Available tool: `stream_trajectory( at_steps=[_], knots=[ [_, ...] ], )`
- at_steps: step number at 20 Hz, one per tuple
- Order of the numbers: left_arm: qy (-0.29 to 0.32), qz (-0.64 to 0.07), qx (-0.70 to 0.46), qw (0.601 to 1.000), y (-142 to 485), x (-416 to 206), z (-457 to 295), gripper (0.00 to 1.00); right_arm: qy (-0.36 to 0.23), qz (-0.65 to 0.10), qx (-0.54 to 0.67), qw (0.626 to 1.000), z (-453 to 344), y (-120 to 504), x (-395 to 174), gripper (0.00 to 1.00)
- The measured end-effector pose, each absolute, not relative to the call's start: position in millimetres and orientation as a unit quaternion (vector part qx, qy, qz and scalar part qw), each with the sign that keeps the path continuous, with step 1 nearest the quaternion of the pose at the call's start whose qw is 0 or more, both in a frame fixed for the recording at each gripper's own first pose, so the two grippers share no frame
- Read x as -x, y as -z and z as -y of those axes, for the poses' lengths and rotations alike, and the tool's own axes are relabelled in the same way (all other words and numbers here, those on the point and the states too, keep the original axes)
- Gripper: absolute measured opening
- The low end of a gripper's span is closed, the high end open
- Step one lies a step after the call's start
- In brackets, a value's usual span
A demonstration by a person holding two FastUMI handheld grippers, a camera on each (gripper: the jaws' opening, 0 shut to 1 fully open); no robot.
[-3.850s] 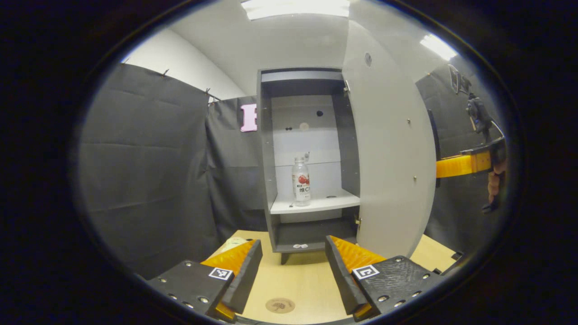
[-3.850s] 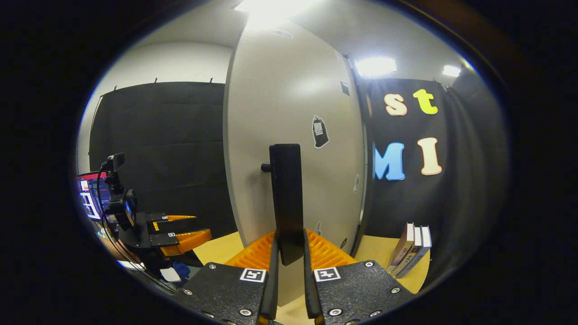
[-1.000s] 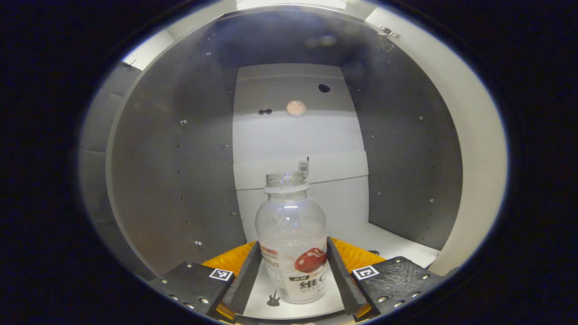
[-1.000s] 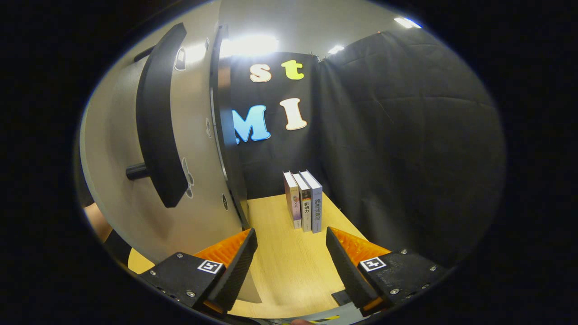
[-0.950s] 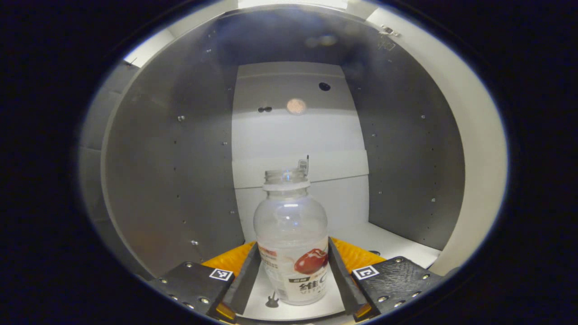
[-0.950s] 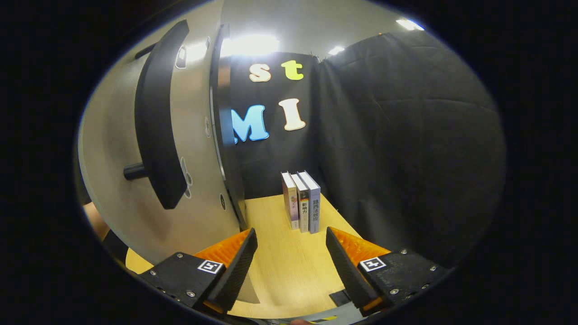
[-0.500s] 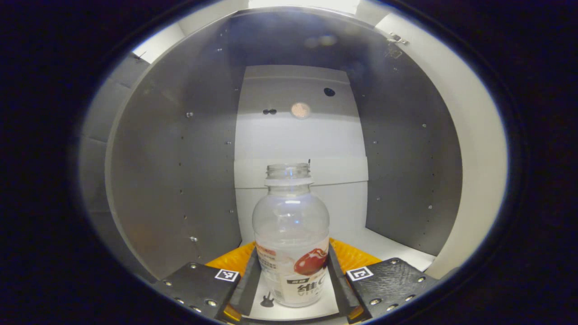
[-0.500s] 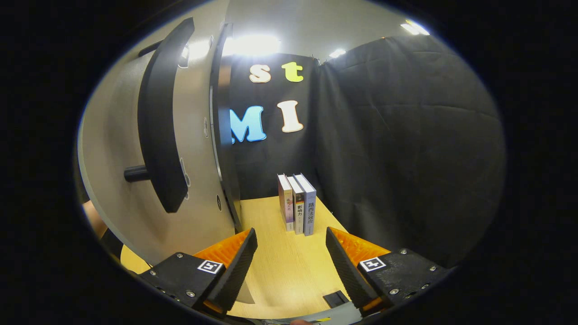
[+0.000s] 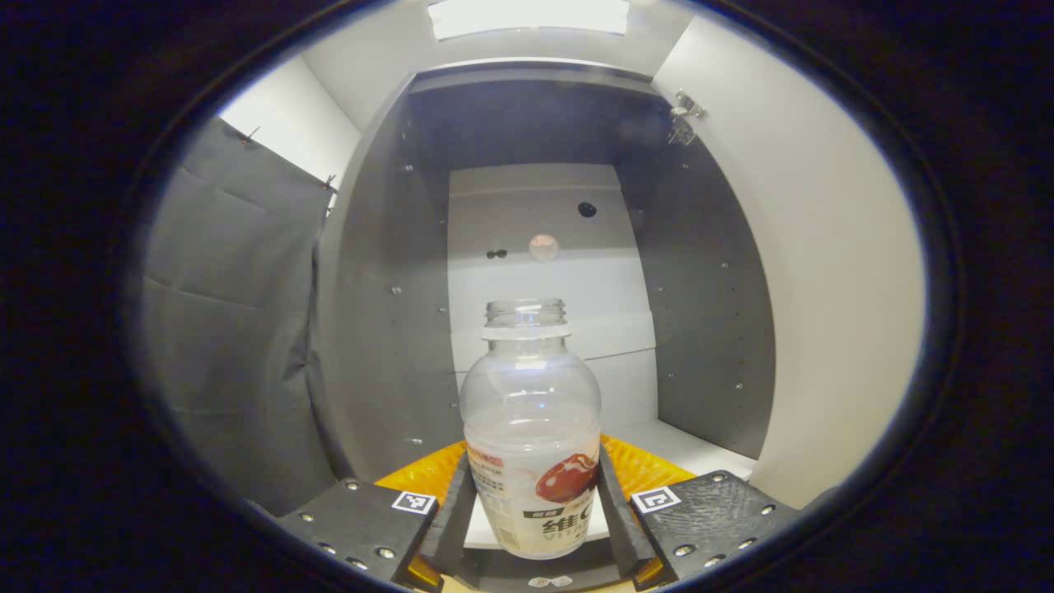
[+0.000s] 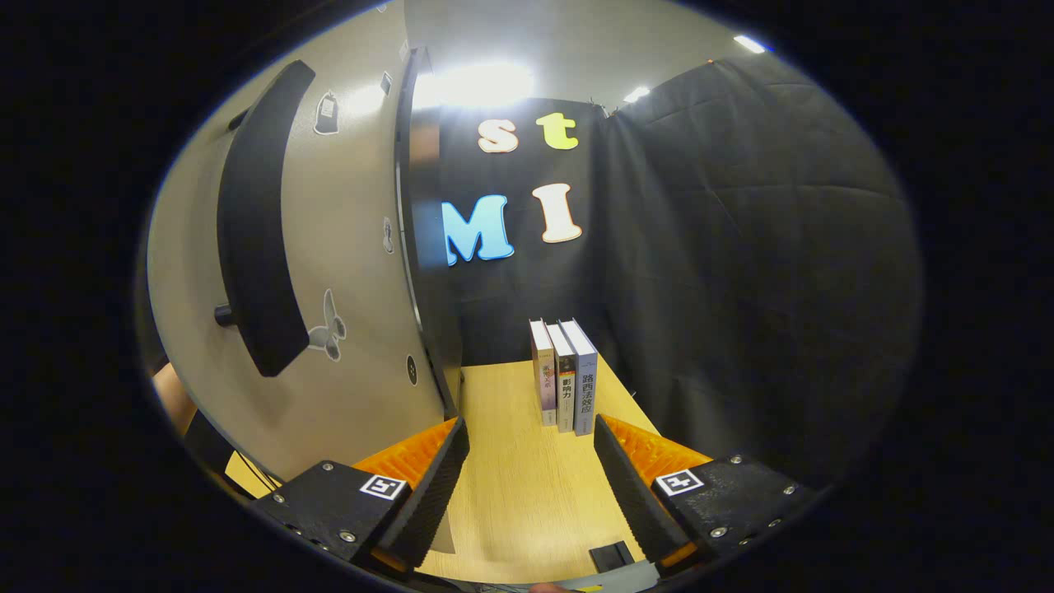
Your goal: Open the cabinet door with the right hand, grasp the bottle in the cabinet with the left hand and place it on the coaster, then close the cabinet door with the right hand.
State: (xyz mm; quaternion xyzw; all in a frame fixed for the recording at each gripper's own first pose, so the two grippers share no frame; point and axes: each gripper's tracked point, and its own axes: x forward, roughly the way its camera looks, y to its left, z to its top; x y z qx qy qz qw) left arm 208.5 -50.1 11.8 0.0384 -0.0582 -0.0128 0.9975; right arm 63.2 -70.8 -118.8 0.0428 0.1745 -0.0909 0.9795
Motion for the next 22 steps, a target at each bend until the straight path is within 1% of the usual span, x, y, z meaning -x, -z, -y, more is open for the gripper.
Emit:
stream_trajectory(
  at_steps=[1, 5, 6, 7, 10, 15, 17, 18, 20, 22],
  knots=[
    [0.009, 0.063, -0.045, 0.997, -12, -209, 51, 0.71, 0.080, -0.173, -0.042, 0.981, 73, 118, -64, 0.94],
    [-0.023, 0.063, -0.081, 0.994, -7, -214, 60, 0.77, 0.041, -0.184, -0.051, 0.981, 79, 123, -67, 0.94],
    [-0.026, 0.061, -0.080, 0.995, -8, -213, 59, 0.77, 0.033, -0.187, -0.051, 0.980, 81, 125, -67, 0.91],
    [-0.032, 0.057, -0.081, 0.995, -8, -214, 57, 0.77, 0.025, -0.190, -0.052, 0.980, 80, 127, -67, 0.94],
    [-0.054, 0.050, -0.073, 0.995, -7, -217, 56, 0.77, -0.001, -0.206, -0.050, 0.977, 78, 138, -69, 0.94],
    [-0.105, 0.059, -0.072, 0.990, -6, -215, 56, 0.77, -0.056, -0.235, -0.016, 0.970, 73, 159, -69, 0.94],
    [-0.140, 0.066, -0.080, 0.985, -8, -214, 52, 0.77, -0.066, -0.237, -0.004, 0.969, 75, 165, -66, 0.94],
    [-0.154, 0.071, -0.084, 0.982, -7, -216, 54, 0.71, -0.069, -0.243, -0.001, 0.968, 76, 172, -65, 0.94],
    [-0.174, 0.072, -0.093, 0.978, -2, -217, 51, 0.71, -0.073, -0.263, 0.009, 0.962, 78, 191, -57, 0.94],
    [-0.180, 0.067, -0.096, 0.977, 3, -221, 48, 0.71, -0.076, -0.276, 0.016, 0.958, 77, 207, -44, 0.94]
  ],
)
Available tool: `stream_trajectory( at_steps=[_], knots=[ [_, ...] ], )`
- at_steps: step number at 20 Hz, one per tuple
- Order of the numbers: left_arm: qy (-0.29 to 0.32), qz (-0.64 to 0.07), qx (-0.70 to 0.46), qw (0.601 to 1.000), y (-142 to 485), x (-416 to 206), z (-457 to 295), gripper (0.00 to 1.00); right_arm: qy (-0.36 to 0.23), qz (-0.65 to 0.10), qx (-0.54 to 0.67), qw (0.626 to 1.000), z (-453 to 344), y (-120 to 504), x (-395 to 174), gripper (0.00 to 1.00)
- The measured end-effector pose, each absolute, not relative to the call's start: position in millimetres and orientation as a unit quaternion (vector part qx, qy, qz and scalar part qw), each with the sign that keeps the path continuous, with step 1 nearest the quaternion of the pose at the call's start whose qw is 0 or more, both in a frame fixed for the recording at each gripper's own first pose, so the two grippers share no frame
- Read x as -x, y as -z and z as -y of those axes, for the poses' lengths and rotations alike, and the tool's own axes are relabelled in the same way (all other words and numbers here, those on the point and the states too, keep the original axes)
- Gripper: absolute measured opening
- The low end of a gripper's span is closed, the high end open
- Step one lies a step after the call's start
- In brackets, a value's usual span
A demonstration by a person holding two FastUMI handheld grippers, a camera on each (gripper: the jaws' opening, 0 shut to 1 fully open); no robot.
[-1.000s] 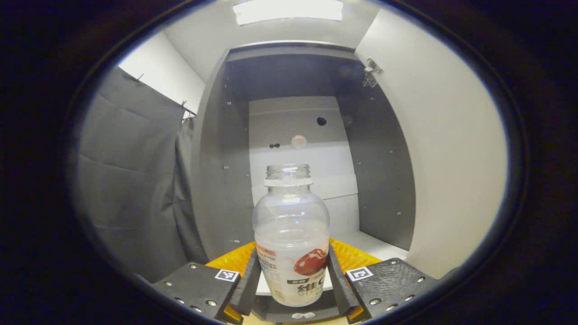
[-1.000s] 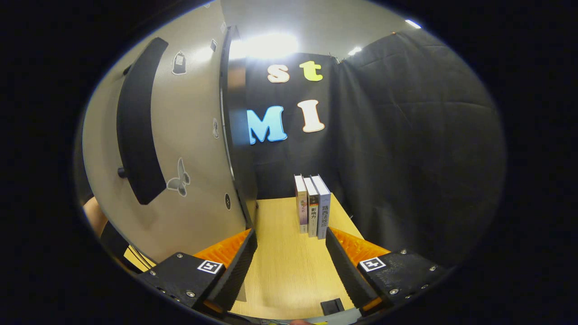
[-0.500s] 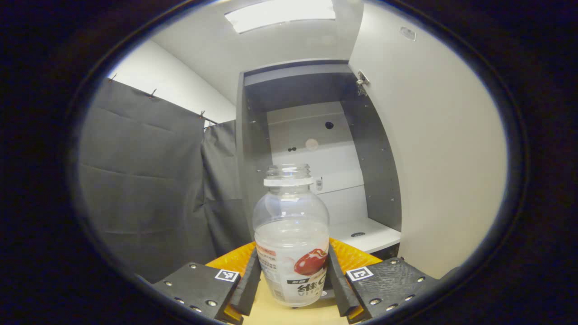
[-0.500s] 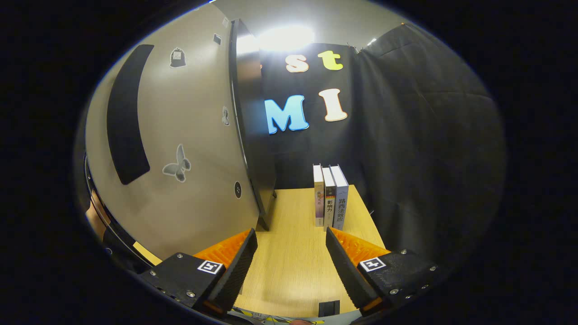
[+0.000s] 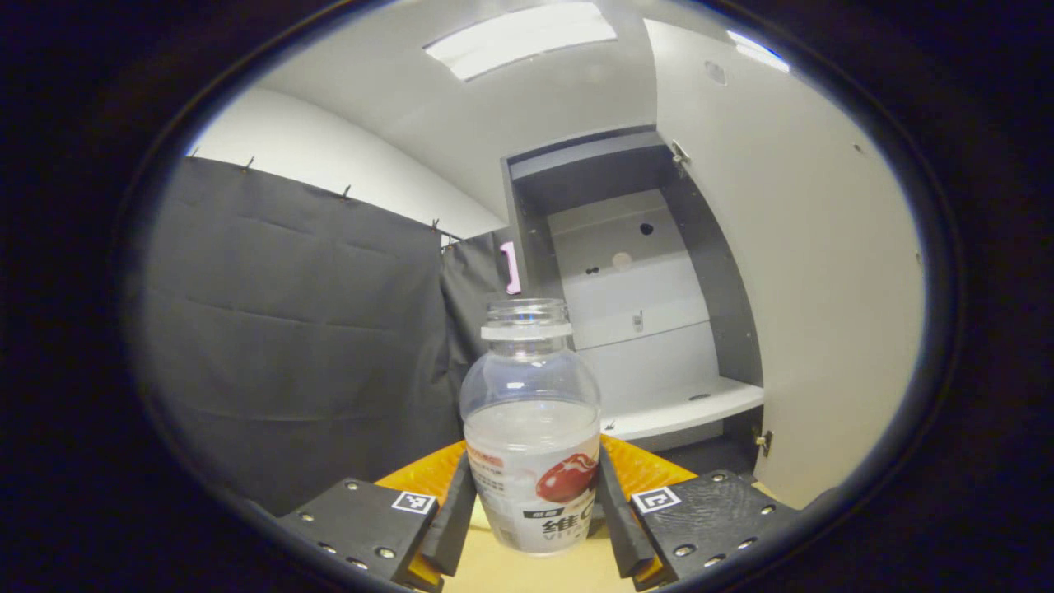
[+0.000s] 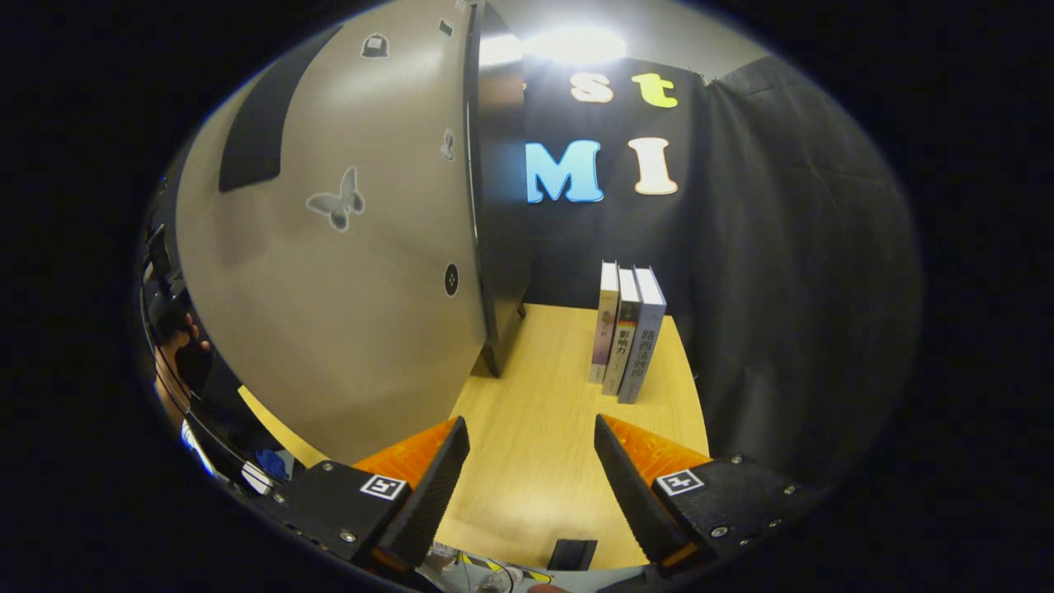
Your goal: Open the cabinet door with the right hand, grasp the bottle in the cabinet with the left hand and place it on the coaster, then close the cabinet door with the right hand.
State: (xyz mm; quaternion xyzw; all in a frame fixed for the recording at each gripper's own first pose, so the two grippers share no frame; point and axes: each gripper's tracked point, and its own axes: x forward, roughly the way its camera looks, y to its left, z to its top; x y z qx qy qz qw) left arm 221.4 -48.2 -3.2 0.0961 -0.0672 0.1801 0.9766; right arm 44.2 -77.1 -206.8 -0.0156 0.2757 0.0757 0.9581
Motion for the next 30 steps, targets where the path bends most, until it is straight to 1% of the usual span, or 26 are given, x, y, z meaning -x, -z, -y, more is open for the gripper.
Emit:
stream_trajectory(
  at_steps=[4, 7, 8, 9, 12, 15, 19, 22, 26, 30],
  knots=[
    [-0.185, 0.049, -0.097, 0.977, 6, -225, 45, 0.71, -0.077, -0.307, 0.072, 0.946, 77, 245, -25, 0.94],
    [-0.187, 0.031, -0.079, 0.979, 6, -223, 47, 0.71, -0.097, -0.345, 0.108, 0.927, 68, 283, -17, 0.95],
    [-0.190, 0.023, -0.072, 0.979, 8, -222, 44, 0.71, -0.103, -0.361, 0.108, 0.921, 65, 296, -15, 0.93],
    [-0.195, 0.017, -0.065, 0.978, 7, -222, 44, 0.71, -0.108, -0.371, 0.104, 0.917, 61, 305, -14, 0.95],
    [-0.205, 0.016, -0.068, 0.976, 6, -222, 46, 0.71, -0.107, -0.363, 0.093, 0.921, 58, 320, -15, 0.95],
    [-0.200, 0.010, -0.042, 0.979, 6, -224, 46, 0.71, -0.096, -0.384, 0.111, 0.911, 67, 343, -15, 0.95],
    [-0.185, -0.005, -0.020, 0.983, 6, -221, 46, 0.71, -0.102, -0.397, 0.119, 0.904, 61, 348, -3, 0.95],
    [-0.182, -0.021, -0.003, 0.983, 7, -220, 48, 0.72, -0.114, -0.383, 0.131, 0.907, 49, 342, -6, 0.95],
    [-0.178, -0.012, 0.008, 0.984, 5, -217, 49, 0.72, -0.125, -0.376, 0.128, 0.909, 35, 340, -12, 0.95],
    [-0.170, -0.019, 0.008, 0.985, 8, -217, 49, 0.72, -0.125, -0.371, 0.135, 0.910, 35, 339, -18, 0.96]
  ],
)
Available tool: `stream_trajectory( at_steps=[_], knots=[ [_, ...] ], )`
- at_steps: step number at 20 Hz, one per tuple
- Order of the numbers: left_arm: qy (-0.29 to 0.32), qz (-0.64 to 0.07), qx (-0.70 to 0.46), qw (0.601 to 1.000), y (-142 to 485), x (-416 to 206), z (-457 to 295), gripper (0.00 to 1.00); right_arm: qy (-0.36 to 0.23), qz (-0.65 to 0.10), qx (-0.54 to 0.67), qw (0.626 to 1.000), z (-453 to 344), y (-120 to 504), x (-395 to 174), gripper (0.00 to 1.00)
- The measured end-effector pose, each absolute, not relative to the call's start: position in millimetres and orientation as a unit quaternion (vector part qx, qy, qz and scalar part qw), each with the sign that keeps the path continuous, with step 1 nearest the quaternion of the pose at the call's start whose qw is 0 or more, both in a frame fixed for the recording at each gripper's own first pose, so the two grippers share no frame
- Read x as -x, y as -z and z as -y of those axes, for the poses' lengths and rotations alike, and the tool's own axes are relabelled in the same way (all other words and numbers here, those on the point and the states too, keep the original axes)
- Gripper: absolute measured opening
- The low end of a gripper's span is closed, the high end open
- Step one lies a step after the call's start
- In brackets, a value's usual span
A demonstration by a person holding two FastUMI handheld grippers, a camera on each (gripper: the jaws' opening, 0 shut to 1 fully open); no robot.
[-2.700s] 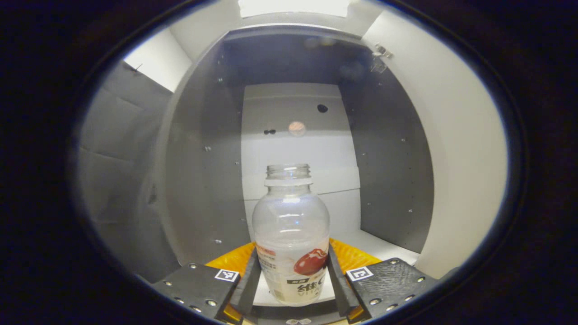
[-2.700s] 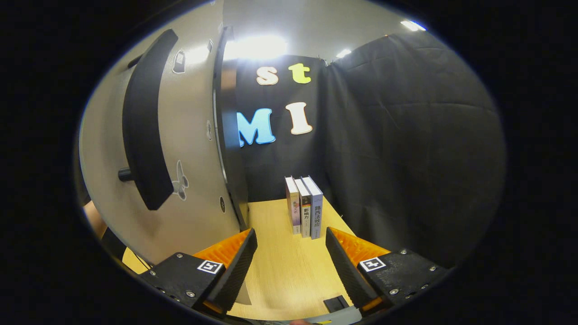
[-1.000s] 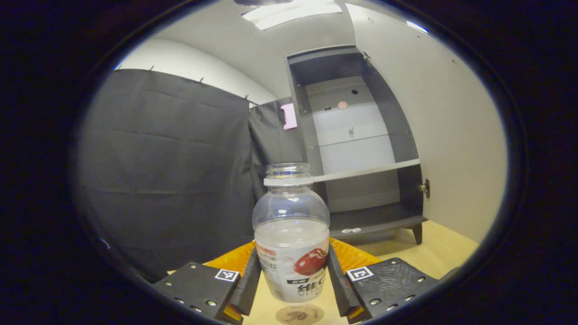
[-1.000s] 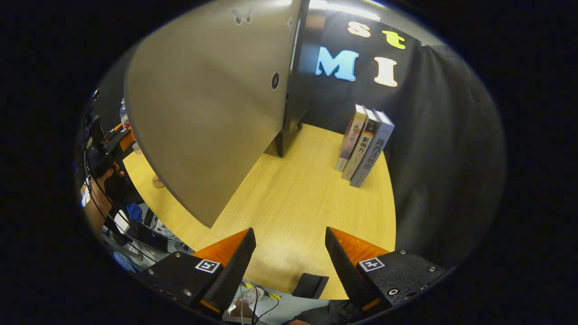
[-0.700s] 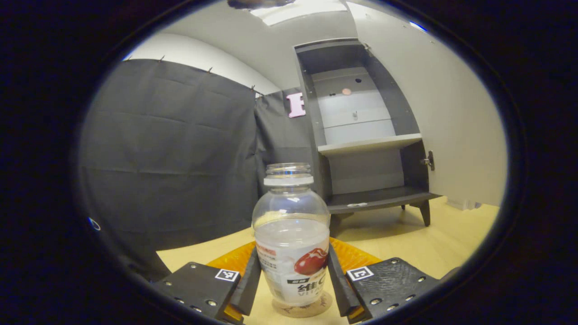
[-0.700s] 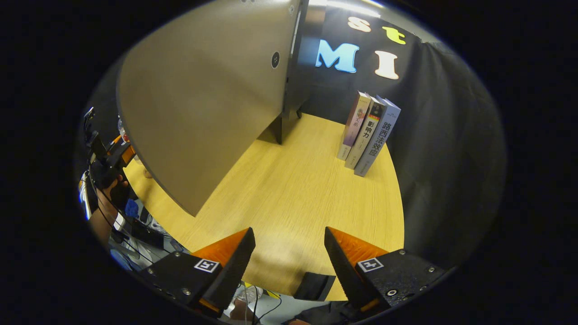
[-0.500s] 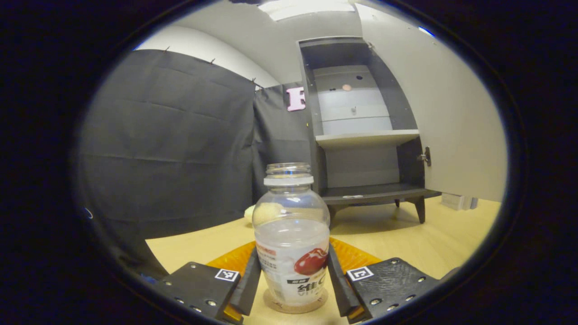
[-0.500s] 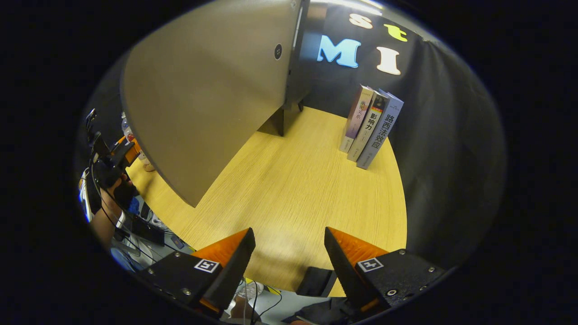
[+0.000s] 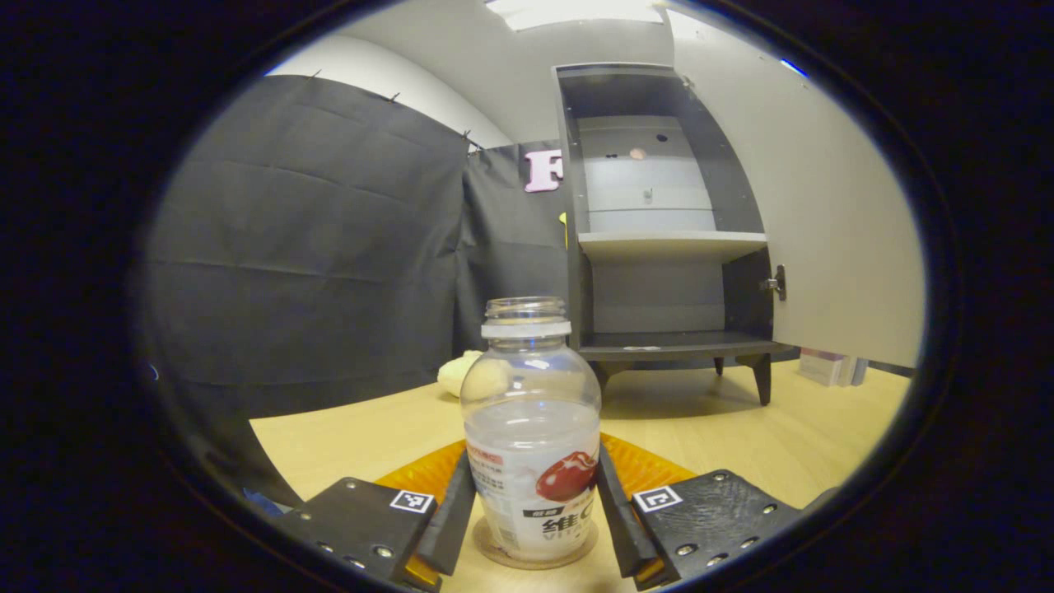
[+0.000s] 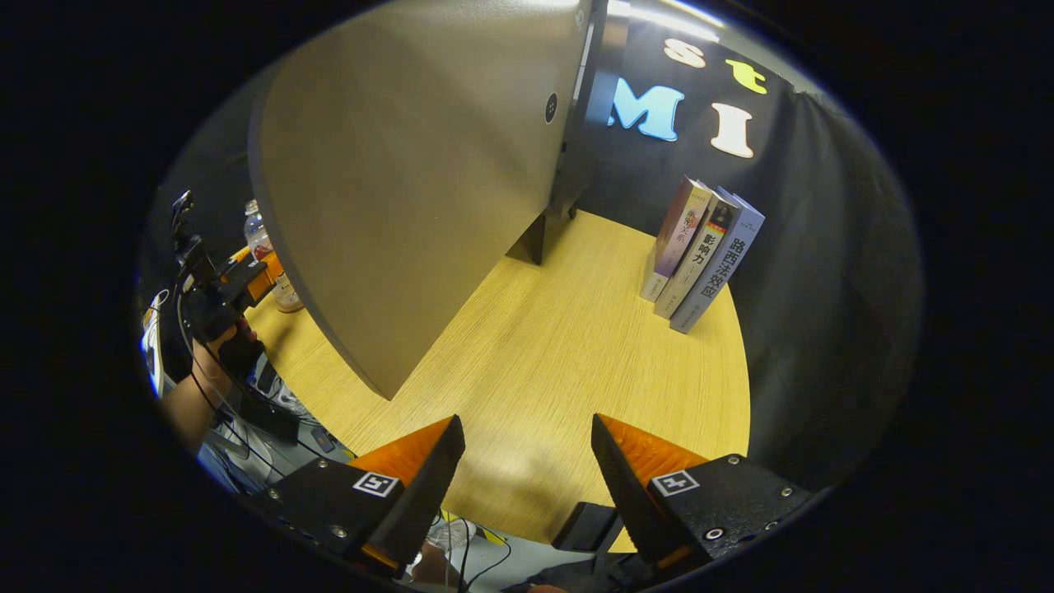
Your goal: Open the cabinet door with the right hand, grasp the bottle in the cabinet with the left hand and place it on the coaster, then close the cabinet door with the right hand.
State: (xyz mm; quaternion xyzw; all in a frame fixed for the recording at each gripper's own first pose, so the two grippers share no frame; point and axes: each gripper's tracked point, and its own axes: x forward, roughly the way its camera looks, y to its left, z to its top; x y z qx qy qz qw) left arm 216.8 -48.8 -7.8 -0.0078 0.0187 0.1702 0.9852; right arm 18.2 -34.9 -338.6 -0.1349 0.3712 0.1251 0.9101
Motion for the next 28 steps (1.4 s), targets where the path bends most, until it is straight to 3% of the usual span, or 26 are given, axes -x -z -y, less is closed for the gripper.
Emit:
stream_trajectory(
  at_steps=[3, 4, 5, 7, 8, 9, 10, 11, 21, 23, 24, 26, 28],
  knots=[
    [-0.171, -0.022, 0.004, 0.985, 7, -217, 49, 0.79, -0.125, -0.369, 0.127, 0.912, 34, 339, -22, 0.95],
    [-0.174, -0.023, 0.000, 0.985, 8, -217, 49, 0.74, -0.125, -0.369, 0.125, 0.912, 35, 338, -23, 0.95],
    [-0.174, -0.025, -0.002, 0.985, 9, -218, 50, 0.78, -0.124, -0.369, 0.126, 0.912, 36, 338, -23, 0.95],
    [-0.171, -0.023, 0.000, 0.985, 9, -220, 47, 0.75, -0.124, -0.369, 0.127, 0.912, 38, 338, -22, 0.95],
    [-0.170, -0.025, 0.000, 0.985, 11, -218, 49, 0.84, -0.124, -0.369, 0.127, 0.912, 39, 338, -21, 0.95],
    [-0.175, -0.025, -0.001, 0.984, 9, -217, 49, 0.80, -0.125, -0.369, 0.126, 0.912, 37, 339, -20, 0.95],
    [-0.175, -0.022, 0.001, 0.984, 7, -217, 49, 0.85, -0.128, -0.369, 0.127, 0.912, 37, 338, -18, 0.95],
    [-0.170, -0.018, 0.010, 0.985, 3, -218, 48, 0.80, -0.129, -0.374, 0.130, 0.909, 36, 341, -16, 0.96],
    [-0.160, 0.018, 0.062, 0.985, -57, -195, 47, 0.80, -0.097, -0.369, 0.092, 0.920, 48, 341, -18, 0.96],
    [-0.156, 0.024, 0.048, 0.986, -65, -193, 47, 0.85, -0.102, -0.364, 0.095, 0.921, 46, 339, -15, 0.96],
    [-0.156, 0.026, 0.046, 0.986, -67, -193, 50, 0.80, -0.106, -0.363, 0.100, 0.921, 46, 339, -13, 0.96],
    [-0.159, 0.025, 0.056, 0.985, -71, -190, 52, 0.80, -0.109, -0.361, 0.103, 0.920, 47, 338, -9, 0.96],
    [-0.173, 0.037, 0.068, 0.982, -88, -187, 49, 0.85, -0.104, -0.360, 0.097, 0.922, 49, 337, -8, 0.96]
  ],
)
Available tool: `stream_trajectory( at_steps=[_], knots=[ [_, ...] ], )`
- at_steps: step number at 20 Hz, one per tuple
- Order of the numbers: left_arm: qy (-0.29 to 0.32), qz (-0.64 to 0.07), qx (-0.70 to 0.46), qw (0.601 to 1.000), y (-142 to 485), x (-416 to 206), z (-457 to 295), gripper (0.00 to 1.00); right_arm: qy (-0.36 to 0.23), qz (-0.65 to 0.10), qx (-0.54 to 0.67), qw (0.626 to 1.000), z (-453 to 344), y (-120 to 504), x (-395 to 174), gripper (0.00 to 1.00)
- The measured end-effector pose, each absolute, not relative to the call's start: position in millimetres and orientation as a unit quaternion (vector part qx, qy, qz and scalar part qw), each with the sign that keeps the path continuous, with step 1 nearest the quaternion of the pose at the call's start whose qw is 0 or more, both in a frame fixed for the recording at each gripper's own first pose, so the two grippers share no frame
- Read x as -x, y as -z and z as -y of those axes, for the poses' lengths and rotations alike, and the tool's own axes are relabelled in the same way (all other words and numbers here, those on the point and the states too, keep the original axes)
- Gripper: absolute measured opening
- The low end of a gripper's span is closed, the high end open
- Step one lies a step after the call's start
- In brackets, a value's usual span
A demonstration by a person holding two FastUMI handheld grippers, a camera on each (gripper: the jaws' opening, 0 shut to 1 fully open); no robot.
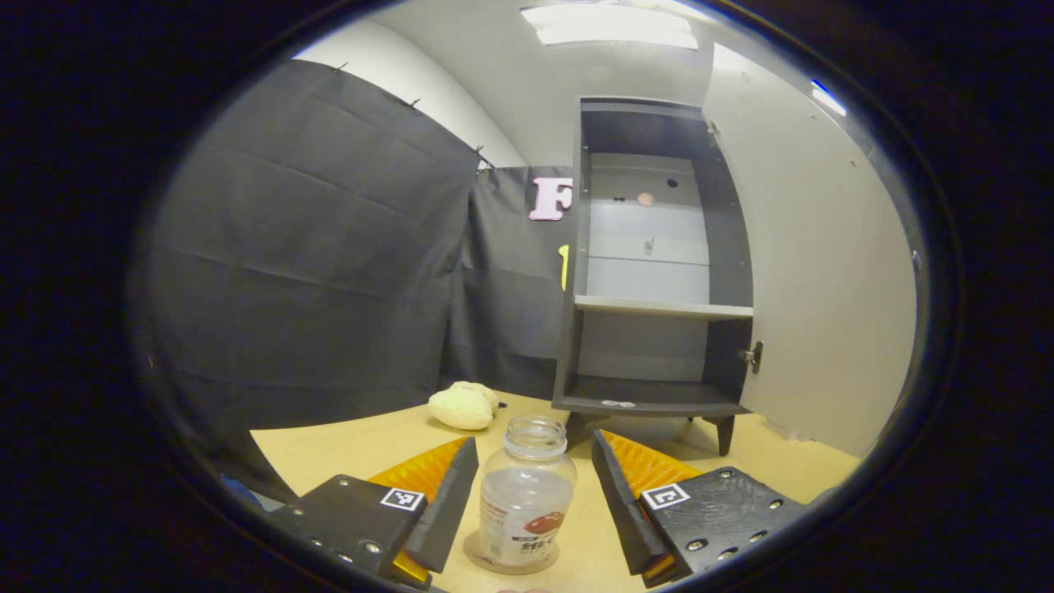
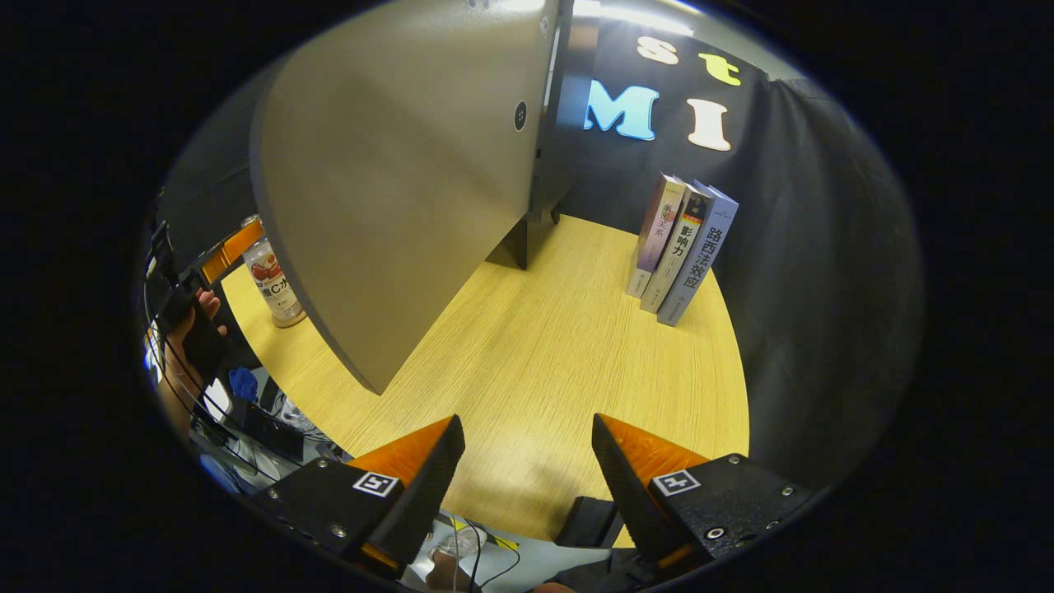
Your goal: Open the cabinet door with the right hand, grasp the bottle in the cabinet with the left hand and place it on the coaster, then close the cabinet door with the right hand.
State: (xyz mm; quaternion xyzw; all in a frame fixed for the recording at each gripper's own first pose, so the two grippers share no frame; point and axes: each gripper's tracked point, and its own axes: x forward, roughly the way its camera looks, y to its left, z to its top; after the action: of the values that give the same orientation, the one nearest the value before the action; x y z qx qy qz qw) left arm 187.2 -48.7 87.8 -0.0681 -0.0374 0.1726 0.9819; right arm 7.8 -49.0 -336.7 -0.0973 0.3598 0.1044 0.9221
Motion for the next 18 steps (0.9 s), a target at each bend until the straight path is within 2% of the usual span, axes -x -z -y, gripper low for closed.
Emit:
stream_trajectory(
  at_steps=[1, 3, 4, 9, 14, 18],
  knots=[
    [-0.176, 0.048, 0.068, 0.981, -101, -183, 48, 0.80, -0.100, -0.359, 0.092, 0.923, 51, 335, -8, 0.96],
    [-0.181, 0.054, 0.059, 0.980, -120, -171, 45, 0.83, -0.083, -0.355, 0.083, 0.928, 56, 328, -12, 0.96],
    [-0.177, 0.048, 0.053, 0.982, -127, -170, 44, 0.80, -0.077, -0.347, 0.076, 0.931, 56, 322, -15, 0.96],
    [-0.173, 0.024, 0.033, 0.984, -176, -157, 44, 0.80, -0.071, -0.299, 0.048, 0.950, 54, 278, -39, 0.96],
    [-0.166, -0.002, 0.002, 0.986, -233, -151, 56, 0.80, -0.040, -0.204, 0.000, 0.978, 81, 185, -75, 0.95],
    [-0.126, -0.005, 0.005, 0.992, -279, -156, 89, 0.80, -0.029, -0.128, -0.045, 0.990, 91, 109, -86, 0.95]
  ],
)
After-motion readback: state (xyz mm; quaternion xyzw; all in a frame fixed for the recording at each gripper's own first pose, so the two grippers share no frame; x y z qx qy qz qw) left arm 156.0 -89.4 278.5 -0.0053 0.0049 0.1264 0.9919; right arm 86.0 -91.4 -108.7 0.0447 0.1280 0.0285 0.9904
